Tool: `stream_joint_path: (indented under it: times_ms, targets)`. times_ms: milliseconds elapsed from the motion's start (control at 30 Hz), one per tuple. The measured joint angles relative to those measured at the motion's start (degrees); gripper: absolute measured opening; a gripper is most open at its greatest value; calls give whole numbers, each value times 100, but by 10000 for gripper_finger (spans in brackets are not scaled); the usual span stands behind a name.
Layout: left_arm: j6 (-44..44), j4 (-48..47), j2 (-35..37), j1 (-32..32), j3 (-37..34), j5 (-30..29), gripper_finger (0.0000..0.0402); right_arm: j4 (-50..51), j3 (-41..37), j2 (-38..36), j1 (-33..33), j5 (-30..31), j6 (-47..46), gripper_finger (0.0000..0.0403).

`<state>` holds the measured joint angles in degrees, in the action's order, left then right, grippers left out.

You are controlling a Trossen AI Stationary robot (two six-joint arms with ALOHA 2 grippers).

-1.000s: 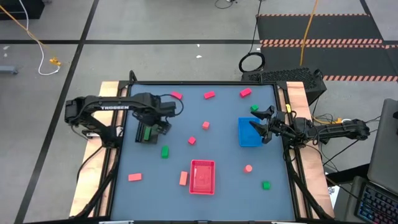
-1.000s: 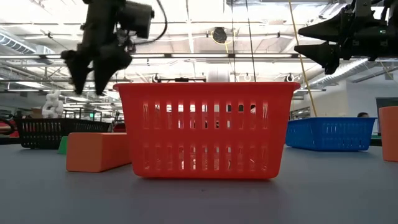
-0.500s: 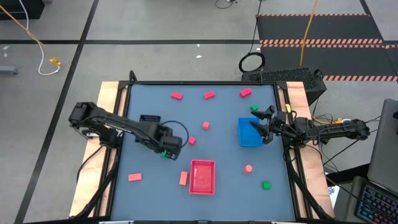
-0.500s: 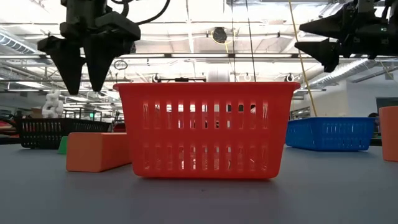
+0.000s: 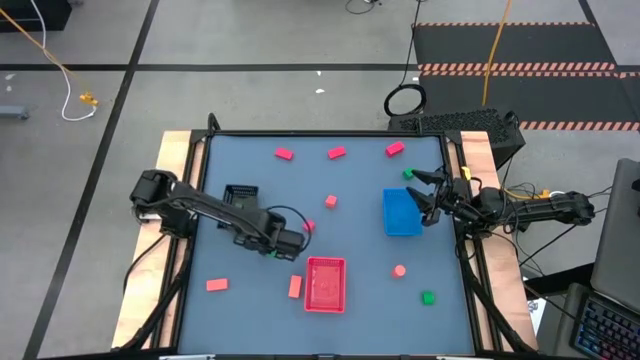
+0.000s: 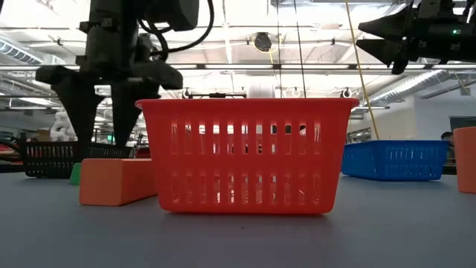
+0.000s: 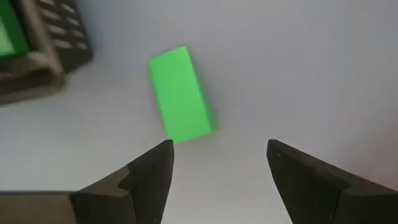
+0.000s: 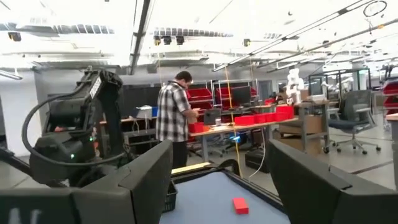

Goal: Sort & place blocks by color
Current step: Put the green block into the black bin

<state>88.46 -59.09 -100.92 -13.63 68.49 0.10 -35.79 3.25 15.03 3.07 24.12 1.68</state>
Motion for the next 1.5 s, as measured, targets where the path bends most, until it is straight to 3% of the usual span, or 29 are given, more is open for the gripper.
stream_joint_path:
  times_ms: [300,600,767,1167,1300,1433,1500]
  targets:
    - [791,-93,-300,-2,-23,146,257,10,0,0,4,-192,-275,254]
    - [1417,53,-295,-2,-505,201,257,-48,0,-2,2,-190,-256,254]
    - [1468,581,-267,39,-758,146,257,-48,0,-2,2,-190,-252,254]
    - [1268,660,-269,158,-774,-71,255,9,0,0,2,-192,-399,254]
    - [1257,737,-273,166,-774,-171,219,46,0,0,2,-194,-480,254]
    - [1208,782,-278,170,-765,-208,141,46,0,-1,2,-194,-571,254]
    - [1108,785,-278,179,-765,-224,133,46,0,-1,2,-196,-566,254]
